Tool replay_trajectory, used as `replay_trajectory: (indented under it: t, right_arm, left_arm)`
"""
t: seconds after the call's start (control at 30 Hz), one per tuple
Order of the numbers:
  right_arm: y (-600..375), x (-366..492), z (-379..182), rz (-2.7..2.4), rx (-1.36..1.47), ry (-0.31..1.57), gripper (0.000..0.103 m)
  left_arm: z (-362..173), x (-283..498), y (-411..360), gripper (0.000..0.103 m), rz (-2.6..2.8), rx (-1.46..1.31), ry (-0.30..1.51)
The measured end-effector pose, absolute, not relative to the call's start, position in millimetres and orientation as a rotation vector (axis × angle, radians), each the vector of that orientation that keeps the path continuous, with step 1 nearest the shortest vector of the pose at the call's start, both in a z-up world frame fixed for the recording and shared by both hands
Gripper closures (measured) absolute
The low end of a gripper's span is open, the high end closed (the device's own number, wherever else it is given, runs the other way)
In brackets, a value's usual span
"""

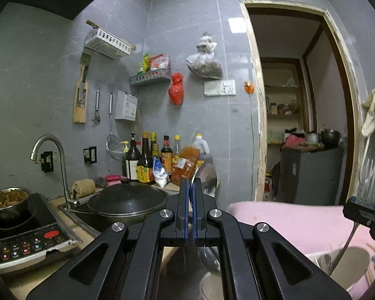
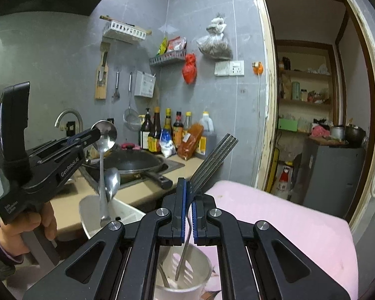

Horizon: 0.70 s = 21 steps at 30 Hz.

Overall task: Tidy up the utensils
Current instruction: 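Carry the spoon in left tool and the fork in right tool to the caddy, then open left tool releasing the spoon into the caddy while right tool releases the fork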

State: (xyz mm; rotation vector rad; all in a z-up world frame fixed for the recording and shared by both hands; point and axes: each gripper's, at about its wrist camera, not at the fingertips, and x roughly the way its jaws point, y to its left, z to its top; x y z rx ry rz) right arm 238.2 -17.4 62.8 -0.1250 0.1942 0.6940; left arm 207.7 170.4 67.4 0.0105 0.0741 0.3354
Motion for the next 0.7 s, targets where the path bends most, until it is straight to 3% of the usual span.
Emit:
replay_trajectory:
  t: [0.33, 0.43, 0.5, 0.63, 0.7]
  right_arm:
    - [-21, 252, 46, 0.722, -0.077, 0.307, 0.097]
    - [-23, 253, 44, 0.723, -0.062, 0.307, 0.091]
    - [-25, 252, 47, 0.726, -0.047, 0.297, 0.080]
    - [-32, 249, 57, 0.719, -0.029, 0.264, 0.078]
    - [-36, 247, 62, 0.716, -0.017, 0.244, 0.068]
  left_arm:
    - [47, 205, 165, 0.101, 0.163, -0.045, 0.175]
    - [47, 204, 163, 0.099, 0.104, -0.069, 0.203]
    - [49, 205, 162, 0.098, 0.072, -0.092, 0.227]
    - [56, 203, 162, 0.095, 0.039, -0.137, 0.246]
    - [61, 202, 160, 0.093, 0.029, -0.149, 0.249]
